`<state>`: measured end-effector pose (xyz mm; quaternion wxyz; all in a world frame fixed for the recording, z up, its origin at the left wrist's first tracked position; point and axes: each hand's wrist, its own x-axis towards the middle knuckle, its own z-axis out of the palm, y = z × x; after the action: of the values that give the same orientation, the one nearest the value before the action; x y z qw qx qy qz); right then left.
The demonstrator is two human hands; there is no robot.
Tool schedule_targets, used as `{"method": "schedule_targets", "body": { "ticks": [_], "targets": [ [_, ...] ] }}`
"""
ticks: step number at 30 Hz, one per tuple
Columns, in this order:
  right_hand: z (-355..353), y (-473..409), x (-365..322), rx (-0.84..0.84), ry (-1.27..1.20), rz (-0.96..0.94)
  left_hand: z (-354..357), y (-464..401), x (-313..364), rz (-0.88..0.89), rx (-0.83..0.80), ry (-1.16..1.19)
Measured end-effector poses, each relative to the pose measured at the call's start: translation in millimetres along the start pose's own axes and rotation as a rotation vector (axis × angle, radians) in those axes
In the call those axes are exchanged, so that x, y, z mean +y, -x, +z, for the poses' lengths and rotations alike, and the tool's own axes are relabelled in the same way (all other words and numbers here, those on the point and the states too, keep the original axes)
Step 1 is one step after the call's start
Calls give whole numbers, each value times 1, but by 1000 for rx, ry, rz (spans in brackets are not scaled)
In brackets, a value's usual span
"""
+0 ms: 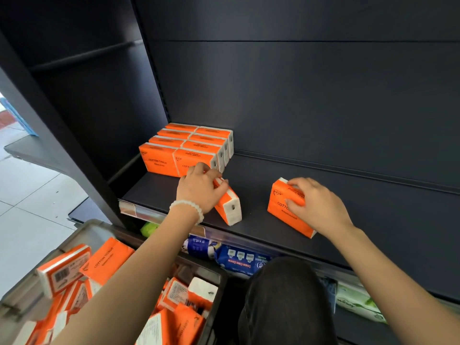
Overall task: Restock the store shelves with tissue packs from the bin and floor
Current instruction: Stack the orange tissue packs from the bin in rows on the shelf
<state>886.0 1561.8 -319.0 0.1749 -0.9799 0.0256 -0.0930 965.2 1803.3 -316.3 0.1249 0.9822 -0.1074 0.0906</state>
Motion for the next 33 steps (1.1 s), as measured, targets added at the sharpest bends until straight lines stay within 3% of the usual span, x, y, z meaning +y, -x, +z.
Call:
{"method": "schedule_targets", "body": {
  "ticks": [7, 13, 16, 22, 24, 29, 33],
  "targets": [
    [-1, 1, 0, -16, -19, -24, 12, -1, 24, -178, 113, -64],
    [-5, 4, 3, -47, -23, -33, 17, -3, 7, 139, 34, 122],
    [-4, 4, 1, -29, -29, -32, 15, -1, 5, 152, -4, -78],
    [-5, 6, -2, -42, -20, -51, 7, 1, 21, -48, -80, -345],
    [-6, 7, -1, -57, -25, -54, 7, 1, 15, 15, -90, -300],
    [-10, 12, 5, -27, -5, -11, -4, -3, -14, 249, -160, 73],
    [-8, 12, 3, -17, -1, 3, -12, -4, -23, 299, -195, 17]
  ]
}}
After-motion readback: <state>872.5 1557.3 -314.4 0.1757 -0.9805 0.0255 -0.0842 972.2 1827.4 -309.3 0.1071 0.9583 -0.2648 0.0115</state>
